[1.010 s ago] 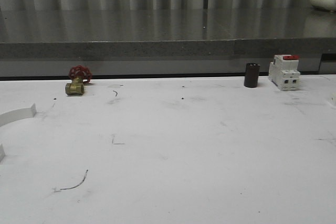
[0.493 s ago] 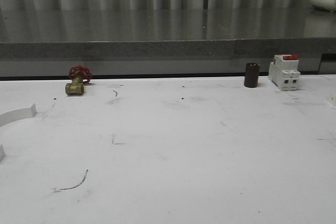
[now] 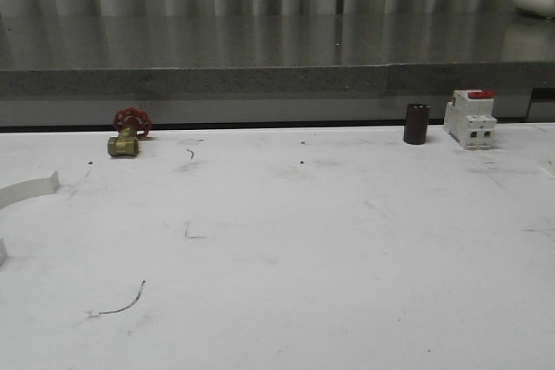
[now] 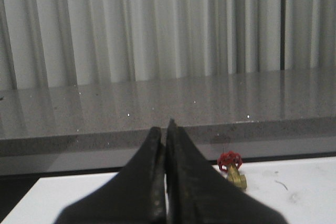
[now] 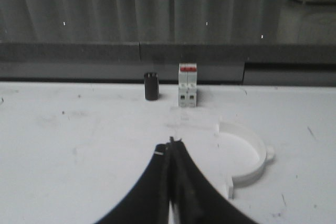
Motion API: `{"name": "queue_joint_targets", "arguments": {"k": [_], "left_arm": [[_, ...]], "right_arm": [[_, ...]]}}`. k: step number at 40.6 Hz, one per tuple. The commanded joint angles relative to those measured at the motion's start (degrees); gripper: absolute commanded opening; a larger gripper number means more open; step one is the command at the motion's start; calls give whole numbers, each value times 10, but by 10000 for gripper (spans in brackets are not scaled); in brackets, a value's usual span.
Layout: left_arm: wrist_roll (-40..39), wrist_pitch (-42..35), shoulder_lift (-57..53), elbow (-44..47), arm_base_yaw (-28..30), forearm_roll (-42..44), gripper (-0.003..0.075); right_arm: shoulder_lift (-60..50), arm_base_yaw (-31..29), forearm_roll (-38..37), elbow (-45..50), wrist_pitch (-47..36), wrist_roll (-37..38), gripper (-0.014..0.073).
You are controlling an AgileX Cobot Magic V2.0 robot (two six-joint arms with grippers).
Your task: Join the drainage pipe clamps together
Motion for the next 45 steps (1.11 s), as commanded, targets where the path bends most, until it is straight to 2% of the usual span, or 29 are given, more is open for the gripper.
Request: {"name": "queue_joint_targets", "arguments": {"k": [1,6,11,18,23,27,29,31,32,38,40,42,45], "left_arm": [[-2,-12,-1,-69,0,0,-20],[-2,83,47,-148,0,0,-20],[-2,135,132,-204,0,40,-20],[-2,125,203,-232,0,44,-20],[-2,125,206,-232,0,43,-20],[-2,130,206,-232,0,43,6],[-2,130,206,-232,0,43,65],[-2,130,206,-232,0,43,146],[-2,130,206,-232,0,43,203],[-2,131,206,-232,0,25,586],[-2,131,206,-232,0,18,666],[-2,132,206,-232,0,15,706],[-2,132,206,-232,0,15,680]], "right_arm": [[-5,-5,10,-71,-32,-4,-113],[34,-5,11,-145,25,-4,-112],[112,-5,11,-208,73,-4,-112],[193,-5,11,-251,93,-4,-112],[201,-5,11,-251,86,-4,-112],[201,-5,10,-251,87,-4,-76],[201,-5,10,-251,87,-4,-29],[201,-5,7,-251,88,-4,56],[201,-5,6,-251,89,-4,97],[201,-5,6,-251,96,-4,469],[201,-5,6,-251,96,-4,556],[201,-5,6,-251,96,-4,615],[201,-5,6,-251,96,-4,597]]}}
